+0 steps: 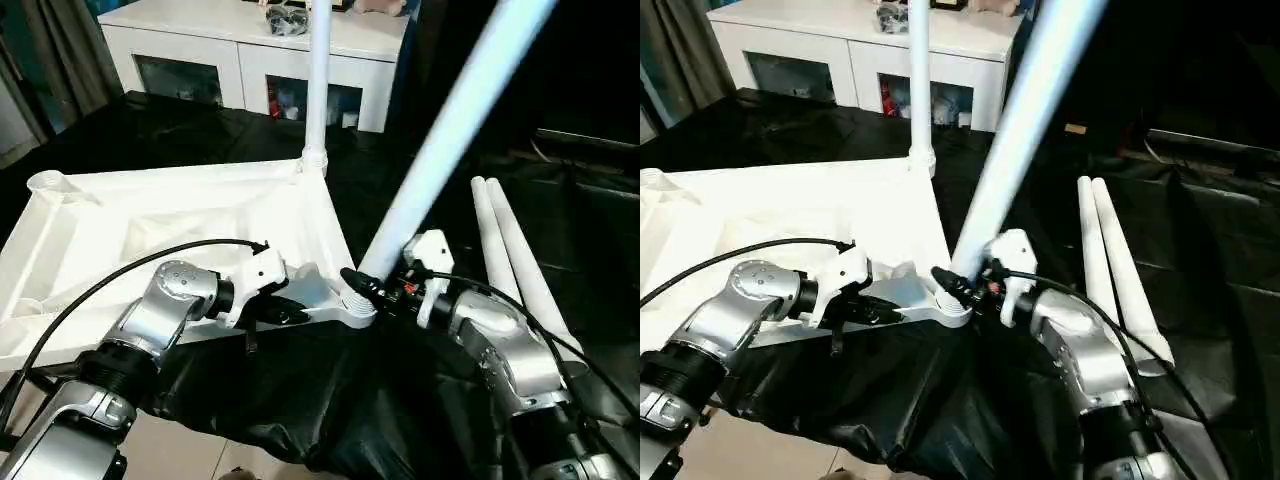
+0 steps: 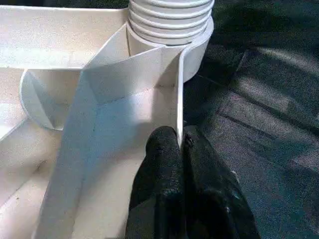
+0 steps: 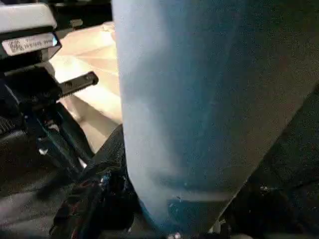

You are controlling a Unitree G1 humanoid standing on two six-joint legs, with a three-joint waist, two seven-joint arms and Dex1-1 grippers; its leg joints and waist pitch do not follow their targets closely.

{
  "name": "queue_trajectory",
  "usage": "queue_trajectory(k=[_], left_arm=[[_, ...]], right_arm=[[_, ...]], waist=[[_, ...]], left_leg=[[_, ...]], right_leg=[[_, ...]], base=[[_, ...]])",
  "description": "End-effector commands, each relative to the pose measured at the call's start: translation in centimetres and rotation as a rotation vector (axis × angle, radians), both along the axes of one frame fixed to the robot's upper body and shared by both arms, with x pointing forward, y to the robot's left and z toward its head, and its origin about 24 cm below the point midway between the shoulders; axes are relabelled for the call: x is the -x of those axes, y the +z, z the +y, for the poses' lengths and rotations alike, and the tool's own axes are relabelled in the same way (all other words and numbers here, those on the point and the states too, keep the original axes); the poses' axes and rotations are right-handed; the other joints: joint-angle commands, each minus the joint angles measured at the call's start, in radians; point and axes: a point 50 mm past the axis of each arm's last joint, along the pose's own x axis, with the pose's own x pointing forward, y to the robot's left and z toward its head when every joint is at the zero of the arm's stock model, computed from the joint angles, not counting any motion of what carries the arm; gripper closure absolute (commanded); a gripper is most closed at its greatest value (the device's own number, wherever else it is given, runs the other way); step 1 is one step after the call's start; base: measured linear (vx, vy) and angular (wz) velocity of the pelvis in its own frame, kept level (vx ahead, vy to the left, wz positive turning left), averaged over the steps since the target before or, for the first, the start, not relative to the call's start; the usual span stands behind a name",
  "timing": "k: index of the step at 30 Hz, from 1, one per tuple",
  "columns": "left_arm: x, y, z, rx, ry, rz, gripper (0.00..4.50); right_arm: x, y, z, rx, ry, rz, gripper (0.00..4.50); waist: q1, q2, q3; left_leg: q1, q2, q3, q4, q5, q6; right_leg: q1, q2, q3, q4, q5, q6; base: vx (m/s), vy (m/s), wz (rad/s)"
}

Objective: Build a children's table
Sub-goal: Insert table leg to table base

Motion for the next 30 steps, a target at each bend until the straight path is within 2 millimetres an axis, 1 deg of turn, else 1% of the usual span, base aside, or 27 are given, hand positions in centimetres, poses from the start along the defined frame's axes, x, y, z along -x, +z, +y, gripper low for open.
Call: queue_trajectory(k=[1,2,3,4,5,6,7,8,10,11,12,13,14,15,16,18,20,21,22,23,28,30], left_arm=[[-0.3,0.5,-0.2,0.028,0.004,-0.020,4.50],[-0.2,0.5,-0.2,0.027,-0.001,-0.020,4.50],[-0.2,0.5,-0.2,0.029,-0.009,-0.016,4.50],[-0.2,0.5,-0.3,0.030,-0.015,-0.014,4.50],[-0.1,0.5,-0.3,0.029,-0.023,-0.012,4.50],[-0.1,0.5,-0.3,0.028,-0.032,-0.012,4.50],[-0.1,0.6,-0.4,0.029,-0.041,-0.011,4.50],[0.0,0.6,-0.5,0.027,-0.061,-0.010,4.50],[0.2,0.7,-0.6,0.025,-0.095,-0.007,4.50],[0.3,0.8,-0.7,0.023,-0.123,-0.005,4.50],[0.4,0.8,-0.8,0.022,-0.136,-0.004,4.50],[0.5,1.0,-0.8,0.019,-0.163,0.004,4.50],[0.6,1.0,-0.9,0.017,-0.175,0.008,4.50],[0.6,1.2,-0.9,0.016,-0.197,0.010,4.50],[0.6,1.2,-0.9,0.016,-0.199,0.010,4.50],[0.7,1.6,-1.0,0.014,-0.232,0.014,4.50],[0.6,1.8,-1.0,0.008,-0.255,0.013,4.50],[0.6,1.9,-1.0,0.003,-0.260,0.013,4.50],[0.6,1.9,-1.0,0.003,-0.260,0.013,4.50],[0.6,2.0,-0.8,-0.004,-0.265,0.013,4.50],[0.2,2.0,-0.7,-0.015,-0.245,-0.001,4.50],[0.0,2.1,-0.7,-0.014,-0.229,-0.009,4.50]], right_arm=[[1.3,-4.0,-0.6,0.147,0.016,0.172,2.62],[1.3,-4.2,-0.6,0.154,0.023,0.175,2.62],[1.4,-4.3,-0.5,0.157,0.036,0.187,2.62],[1.4,-4.5,-0.4,0.161,0.045,0.196,2.62],[1.4,-4.6,-0.4,0.163,0.051,0.204,2.62],[1.4,-4.7,-0.4,0.165,0.057,0.212,2.62],[1.4,-4.7,-0.4,0.160,0.061,0.218,2.62],[1.4,-4.8,-0.4,0.152,0.070,0.231,2.62],[1.3,-4.8,-0.5,0.135,0.090,0.245,2.62],[1.2,-4.8,-0.5,0.128,0.112,0.255,2.62],[1.3,-4.7,-0.5,0.125,0.124,0.259,2.62],[1.3,-4.7,-0.5,0.117,0.147,0.265,2.62],[1.3,-4.6,-0.5,0.113,0.160,0.268,2.62],[1.5,-4.5,-0.5,0.107,0.190,0.271,2.62],[1.5,-4.5,-0.4,0.106,0.193,0.272,2.62],[2.2,-4.2,-0.4,0.114,0.281,0.274,2.62],[2.9,-4.1,-0.3,0.119,0.344,0.274,2.62],[3.2,-4.1,-0.3,0.122,0.362,0.273,2.62],[3.2,-4.1,-0.3,0.122,0.362,0.273,2.62],[3.6,-4.1,-0.2,0.125,0.393,0.270,2.62],[3.8,-4.2,0.2,0.132,0.423,0.252,2.62],[3.6,-4.2,0.3,0.130,0.412,0.243,2.62]], waist=[[-0.009,0.003,-0.046],[-0.012,0.003,-0.046],[-0.014,-0.002,-0.046],[-0.016,0.002,-0.045],[-0.020,0.002,-0.046],[-0.022,-0.005,-0.045],[-0.022,-0.003,-0.045],[-0.023,-0.006,-0.047],[-0.025,-0.006,-0.048],[-0.028,-0.014,-0.049],[-0.026,-0.011,-0.049],[-0.027,-0.013,-0.045],[-0.027,-0.012,-0.047],[-0.028,-0.015,-0.040],[-0.027,-0.015,-0.043],[-0.027,-0.020,-0.033],[-0.023,-0.021,-0.033],[-0.022,-0.021,-0.032],[-0.022,-0.021,-0.032],[-0.023,-0.021,-0.030],[-0.024,-0.021,-0.032],[-0.024,-0.022,-0.029]], left_leg=[[0.013,0.021,-0.013,-0.082,-0.345,-0.007],[0.012,0.021,-0.014,-0.084,-0.352,-0.007],[0.012,0.021,-0.013,-0.083,-0.353,-0.006],[0.013,0.021,-0.015,-0.084,-0.362,-0.007],[0.013,0.021,-0.015,-0.083,-0.371,-0.009],[0.014,0.023,-0.015,-0.084,-0.376,-0.009],[0.015,0.023,-0.016,-0.085,-0.386,-0.009],[0.014,0.023,-0.017,-0.085,-0.386,-0.008],[0.012,0.024,-0.017,-0.085,-0.379,-0.007],[0.010,0.026,-0.016,-0.087,-0.375,-0.004],[0.010,0.025,-0.016,-0.086,-0.373,-0.003],[0.009,0.025,-0.015,-0.088,-0.369,0.001],[0.009,0.027,-0.014,-0.089,-0.359,0.001],[0.007,0.027,-0.013,-0.091,-0.356,0.003],[0.008,0.028,-0.012,-0.092,-0.350,0.005],[0.010,0.028,-0.010,-0.095,-0.348,0.014],[0.014,0.032,-0.006,-0.098,-0.327,0.021],[0.012,0.032,-0.006,-0.100,-0.316,0.023],[0.012,0.032,-0.006,-0.100,-0.316,0.023],[0.009,0.032,-0.007,-0.102,-0.314,0.020],[0.009,0.033,-0.007,-0.102,-0.312,0.013],[0.009,0.032,-0.007,-0.103,-0.314,0.014]], right_leg=[[0.022,-0.077,0.044,-0.110,-0.550,-0.091],[0.021,-0.077,0.044,-0.109,-0.545,-0.094],[0.022,-0.077,0.043,-0.110,-0.545,-0.094],[0.020,-0.077,0.043,-0.110,-0.548,-0.098],[0.019,-0.077,0.043,-0.111,-0.547,-0.099],[0.019,-0.076,0.043,-0.112,-0.549,-0.098],[0.017,-0.077,0.043,-0.112,-0.555,-0.097],[0.019,-0.078,0.043,-0.110,-0.554,-0.098],[0.020,-0.079,0.045,-0.108,-0.532,-0.106],[0.021,-0.077,0.045,-0.107,-0.513,-0.111],[0.022,-0.078,0.045,-0.104,-0.507,-0.116],[0.021,-0.076,0.047,-0.105,-0.494,-0.118],[0.022,-0.077,0.049,-0.102,-0.470,-0.126],[0.020,-0.076,0.049,-0.103,-0.460,-0.128],[0.023,-0.075,0.050,-0.101,-0.438,-0.135],[0.020,-0.073,0.050,-0.103,-0.426,-0.138],[0.020,-0.072,0.053,-0.100,-0.376,-0.152],[0.023,-0.072,0.053,-0.099,-0.358,-0.157],[0.023,-0.072,0.053,-0.099,-0.358,-0.157],[0.026,-0.073,0.052,-0.097,-0.354,-0.162],[0.029,-0.076,0.053,-0.095,-0.329,-0.177],[0.028,-0.076,0.053,-0.096,-0.337,-0.177]], base=[[0.000,0.000,0.00],[0.000,0.000,0.00],[0.000,0.000,0.00],[0.000,0.000,0.00],[0.000,0.000,0.00],[0.000,0.000,0.00],[0.000,0.000,0.00],[0.000,0.000,0.00],[0.000,0.000,0.00],[0.000,0.000,0.00],[0.000,0.000,0.00],[0.000,0.000,0.00],[0.000,0.000,0.00],[0.000,0.000,0.00],[0.000,0.000,0.00],[0.000,0.000,0.00],[0.000,0.000,0.00],[0.000,0.000,0.00],[0.000,0.000,0.00],[0.000,0.000,0.00],[0.000,0.000,0.00],[0.000,0.000,0.00]])
